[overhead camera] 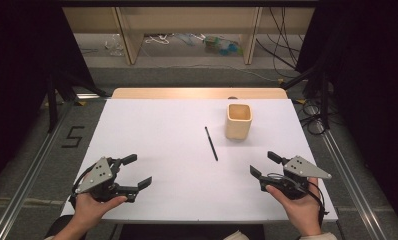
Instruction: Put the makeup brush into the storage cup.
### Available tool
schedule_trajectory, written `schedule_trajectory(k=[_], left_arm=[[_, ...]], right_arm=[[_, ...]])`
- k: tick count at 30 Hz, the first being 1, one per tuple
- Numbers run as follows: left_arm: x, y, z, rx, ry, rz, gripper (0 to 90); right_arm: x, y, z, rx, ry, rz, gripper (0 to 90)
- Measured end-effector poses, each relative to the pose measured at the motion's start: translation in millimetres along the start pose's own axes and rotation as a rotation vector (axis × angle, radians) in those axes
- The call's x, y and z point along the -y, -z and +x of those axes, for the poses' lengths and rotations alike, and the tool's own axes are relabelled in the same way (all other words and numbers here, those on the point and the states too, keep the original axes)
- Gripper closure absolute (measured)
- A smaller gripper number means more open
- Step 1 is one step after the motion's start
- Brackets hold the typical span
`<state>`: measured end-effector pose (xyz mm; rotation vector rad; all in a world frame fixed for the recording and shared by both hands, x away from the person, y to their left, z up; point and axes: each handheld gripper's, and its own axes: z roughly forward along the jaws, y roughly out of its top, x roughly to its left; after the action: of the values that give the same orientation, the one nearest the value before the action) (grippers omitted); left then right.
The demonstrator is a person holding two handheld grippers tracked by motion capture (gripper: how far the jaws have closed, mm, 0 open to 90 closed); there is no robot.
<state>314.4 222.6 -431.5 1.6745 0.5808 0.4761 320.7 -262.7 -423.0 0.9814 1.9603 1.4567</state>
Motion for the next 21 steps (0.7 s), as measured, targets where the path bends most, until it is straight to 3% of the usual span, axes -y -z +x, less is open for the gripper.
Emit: schedule_trajectory(k=[3, 9, 15, 21], left_arm=[[-0.1, -0.7, -0.8, 0.005, -0.008, -0.009, 14.1], [-1.7, 0.9, -6.2, 0.01, -0.027, -0.003, 14.5], [-1.2, -0.6, -8.1, 0.014, -0.029, 0.012, 14.9], [-1.2, -1.2, -10.5, 0.032, -0.032, 0.018, 14.9]], right_arm=[[-0.8, -3.6, 0.8, -0.005, -0.004, -0.022, 23.9], [-3.4, -5.6, 2.7, 0.002, 0.03, 0.005, 26.0], [-9.9, -20.9, 5.6, 0.003, 0.064, 0.011, 27.2], [-18.2, -35.4, 3.3, -0.005, 0.064, 0.022, 28.5]])
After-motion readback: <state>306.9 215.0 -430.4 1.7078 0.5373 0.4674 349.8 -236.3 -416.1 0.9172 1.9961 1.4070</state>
